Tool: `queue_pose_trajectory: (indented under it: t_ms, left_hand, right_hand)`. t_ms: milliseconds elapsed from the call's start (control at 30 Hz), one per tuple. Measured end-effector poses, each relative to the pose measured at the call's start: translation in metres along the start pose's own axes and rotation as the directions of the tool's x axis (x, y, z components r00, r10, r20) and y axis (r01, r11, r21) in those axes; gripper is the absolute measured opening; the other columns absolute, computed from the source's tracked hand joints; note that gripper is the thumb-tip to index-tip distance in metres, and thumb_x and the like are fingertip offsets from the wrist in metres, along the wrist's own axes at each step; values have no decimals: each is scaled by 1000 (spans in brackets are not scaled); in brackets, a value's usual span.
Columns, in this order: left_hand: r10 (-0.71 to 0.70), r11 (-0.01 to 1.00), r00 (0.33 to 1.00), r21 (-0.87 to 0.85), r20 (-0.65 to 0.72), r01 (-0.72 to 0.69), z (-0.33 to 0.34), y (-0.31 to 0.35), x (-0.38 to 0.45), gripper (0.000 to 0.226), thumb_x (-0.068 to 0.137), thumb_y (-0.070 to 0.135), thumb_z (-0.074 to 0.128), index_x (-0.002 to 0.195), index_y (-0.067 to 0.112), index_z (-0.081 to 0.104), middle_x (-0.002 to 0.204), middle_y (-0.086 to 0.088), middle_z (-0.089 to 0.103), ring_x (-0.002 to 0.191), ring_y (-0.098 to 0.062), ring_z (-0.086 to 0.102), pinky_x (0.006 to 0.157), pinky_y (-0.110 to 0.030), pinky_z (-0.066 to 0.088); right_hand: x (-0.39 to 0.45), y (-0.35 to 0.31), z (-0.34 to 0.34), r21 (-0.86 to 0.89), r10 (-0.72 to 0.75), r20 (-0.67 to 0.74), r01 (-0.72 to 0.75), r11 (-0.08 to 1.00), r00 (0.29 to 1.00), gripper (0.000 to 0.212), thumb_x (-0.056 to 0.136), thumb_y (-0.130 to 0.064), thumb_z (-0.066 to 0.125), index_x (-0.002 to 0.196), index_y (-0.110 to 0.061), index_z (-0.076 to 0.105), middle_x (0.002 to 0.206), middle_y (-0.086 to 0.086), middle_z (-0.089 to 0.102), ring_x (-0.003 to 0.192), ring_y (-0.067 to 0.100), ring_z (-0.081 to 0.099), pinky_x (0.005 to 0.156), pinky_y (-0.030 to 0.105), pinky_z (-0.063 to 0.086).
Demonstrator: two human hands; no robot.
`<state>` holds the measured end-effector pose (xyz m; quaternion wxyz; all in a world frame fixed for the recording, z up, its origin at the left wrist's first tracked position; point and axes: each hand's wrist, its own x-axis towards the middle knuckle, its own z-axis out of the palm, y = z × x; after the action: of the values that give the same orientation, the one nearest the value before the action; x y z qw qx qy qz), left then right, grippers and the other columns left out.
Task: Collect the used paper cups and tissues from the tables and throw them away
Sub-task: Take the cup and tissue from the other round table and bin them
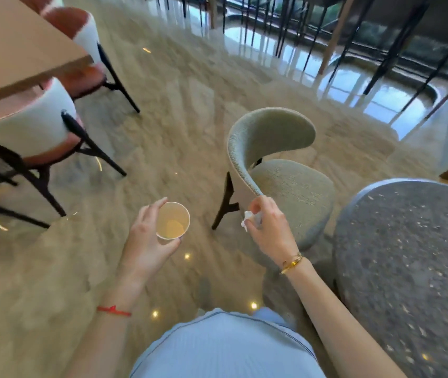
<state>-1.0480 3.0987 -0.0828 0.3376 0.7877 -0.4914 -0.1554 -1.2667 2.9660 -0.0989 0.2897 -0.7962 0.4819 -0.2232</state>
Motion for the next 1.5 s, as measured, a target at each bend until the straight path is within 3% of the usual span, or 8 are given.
queue_pose_trajectory:
  t_ms: [233,400,567,800,1033,1133,1367,1500]
  left_hand:
    - [-263,964,938,-16,-227,266,-96,-97,-24,89,66,15,86,142,21,39,137,2,49,126,-19,44,97,-24,33]
    - [-455,885,801,-95,-388,457,-143,-161,-48,82,66,12,86,136,13,43,136,-3,48,125,-25,46,101,-33,37]
    - [-573,796,641,-159,-512,584,-192,-227,-51,79,67,15,85,135,16,45,135,-2,49,122,-23,48,97,-30,38]
    - [-611,687,393,-214,-687,694,-295,-310,-32,79,66,13,86,135,14,47,132,-3,53,121,-25,50,96,-29,38]
    - [-647,552,148,-325,-748,768,-379,-391,-31,82,64,16,88,135,11,48,132,-7,55,121,-26,51,95,-12,27]
    - [-648,508,56,-376,-760,775,-408,-430,-37,80,65,17,88,134,13,48,132,-6,54,121,-25,50,94,-15,29]
    - [-650,434,-78,-454,-756,778,-500,-540,-57,82,65,18,87,137,13,47,134,-7,52,122,-26,50,92,-26,34]
    - [-639,453,-62,-441,-767,775,-575,-602,-68,78,66,18,86,134,14,49,132,-6,54,120,-24,49,91,-19,30]
  right_hand:
    - [54,-110,96,51,-245,232,240,970,941,17,84,-12,60,96,-12,49,100,-2,51,74,11,48,65,21,33]
    - [90,-190,181,122,-397,422,383,916,815,18,84,-15,61,95,-16,47,99,-2,51,78,16,50,67,28,40]
    - [131,-270,275,194,-508,541,489,851,670,19,82,-16,61,94,-19,47,97,-8,49,78,4,45,69,21,33]
    - [184,-423,397,330,-675,600,635,698,430,18,83,-13,61,92,-19,46,94,-5,50,75,4,46,65,11,34]
    - [203,-567,516,444,-764,612,711,546,204,20,83,-17,64,92,-20,46,94,-8,50,77,5,48,68,18,37]
    - [200,-615,572,482,-768,627,711,512,128,21,83,-18,65,94,-19,48,94,-8,51,79,5,50,72,21,44]
    - [171,-731,704,565,-779,627,688,455,0,22,82,-18,67,92,-21,48,91,-8,52,80,2,52,68,15,42]
    - [151,-815,769,603,-805,593,671,431,-16,23,80,-16,67,89,-21,47,90,-5,53,80,6,52,69,20,44]
